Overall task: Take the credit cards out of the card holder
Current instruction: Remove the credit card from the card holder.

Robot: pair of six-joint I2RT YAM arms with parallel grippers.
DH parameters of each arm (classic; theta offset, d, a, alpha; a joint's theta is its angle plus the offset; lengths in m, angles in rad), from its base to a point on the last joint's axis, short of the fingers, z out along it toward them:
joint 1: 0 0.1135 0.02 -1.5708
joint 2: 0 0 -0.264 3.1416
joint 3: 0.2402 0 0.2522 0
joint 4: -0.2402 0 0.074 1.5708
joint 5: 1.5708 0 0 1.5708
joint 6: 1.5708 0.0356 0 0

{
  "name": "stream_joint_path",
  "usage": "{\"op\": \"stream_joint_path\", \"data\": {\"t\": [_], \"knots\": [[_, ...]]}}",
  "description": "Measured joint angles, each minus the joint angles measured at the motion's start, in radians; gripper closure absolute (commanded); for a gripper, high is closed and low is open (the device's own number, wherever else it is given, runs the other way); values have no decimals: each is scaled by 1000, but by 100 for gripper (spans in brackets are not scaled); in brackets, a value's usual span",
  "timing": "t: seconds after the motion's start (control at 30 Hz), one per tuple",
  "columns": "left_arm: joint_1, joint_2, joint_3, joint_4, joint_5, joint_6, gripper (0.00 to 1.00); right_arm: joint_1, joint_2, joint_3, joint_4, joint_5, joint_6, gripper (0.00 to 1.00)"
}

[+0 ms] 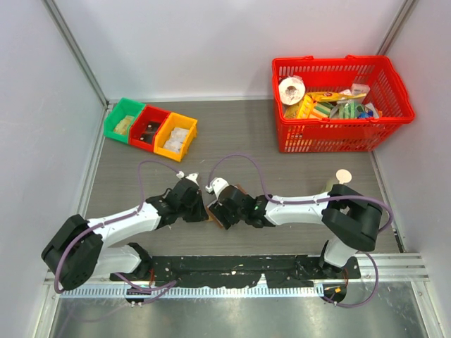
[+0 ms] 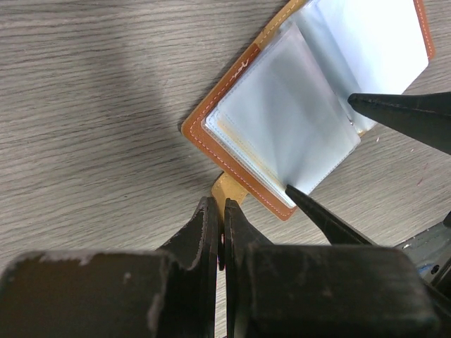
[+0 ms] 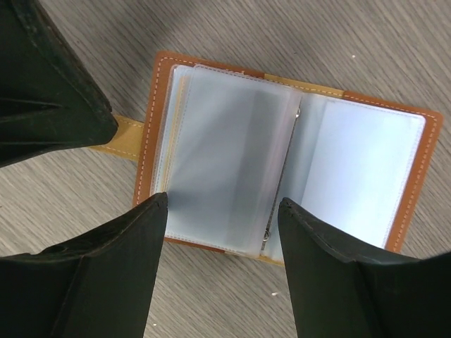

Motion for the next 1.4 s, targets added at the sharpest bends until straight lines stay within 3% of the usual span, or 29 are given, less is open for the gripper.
{"op": "stream_joint_path", "data": {"t": [0.4, 0.6, 0.83, 1.1, 1.4], "knots": [[0, -15, -15, 0, 43, -12, 100, 3, -2, 6, -25, 268, -18, 37], [0, -15, -15, 0, 85, -14, 100, -64, -49, 6, -34, 311, -29, 39], [0, -41, -28, -3, 85, -17, 100, -152, -93, 6, -43, 204, -68, 36], [0, -30, -28, -4, 70, -18, 100, -33, -151, -1, -21, 1, -75, 35], [0, -27, -28, -3, 68, -18, 100, 32, -44, 0, 12, -17, -66, 35]]}}
